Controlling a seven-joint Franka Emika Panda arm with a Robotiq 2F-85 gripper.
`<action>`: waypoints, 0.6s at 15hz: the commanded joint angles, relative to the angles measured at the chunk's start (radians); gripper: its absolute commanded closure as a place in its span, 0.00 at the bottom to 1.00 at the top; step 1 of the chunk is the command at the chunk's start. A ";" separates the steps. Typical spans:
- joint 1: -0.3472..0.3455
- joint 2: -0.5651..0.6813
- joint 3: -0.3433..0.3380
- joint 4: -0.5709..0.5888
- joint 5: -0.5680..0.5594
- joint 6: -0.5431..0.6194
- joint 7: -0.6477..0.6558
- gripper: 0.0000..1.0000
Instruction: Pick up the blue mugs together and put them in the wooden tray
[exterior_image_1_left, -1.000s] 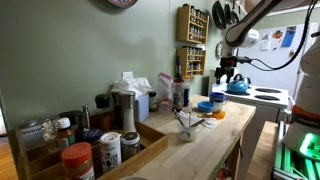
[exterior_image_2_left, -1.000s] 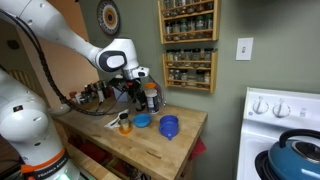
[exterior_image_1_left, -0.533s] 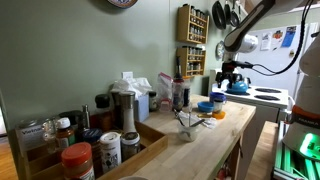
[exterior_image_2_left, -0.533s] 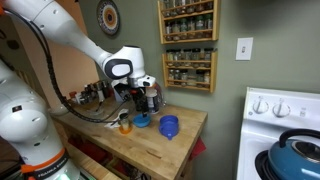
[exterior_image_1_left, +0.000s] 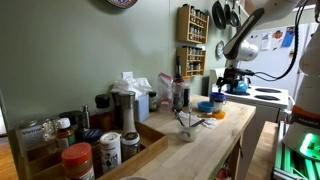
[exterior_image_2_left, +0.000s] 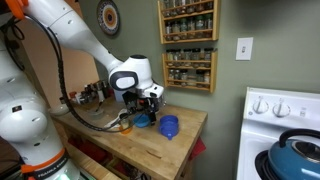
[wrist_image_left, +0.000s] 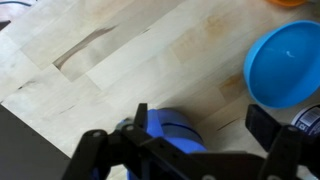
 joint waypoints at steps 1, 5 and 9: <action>0.007 0.085 -0.046 0.048 0.106 -0.006 -0.158 0.00; 0.002 0.141 -0.056 0.082 0.248 -0.017 -0.394 0.00; 0.005 0.188 -0.048 0.103 0.330 0.024 -0.599 0.01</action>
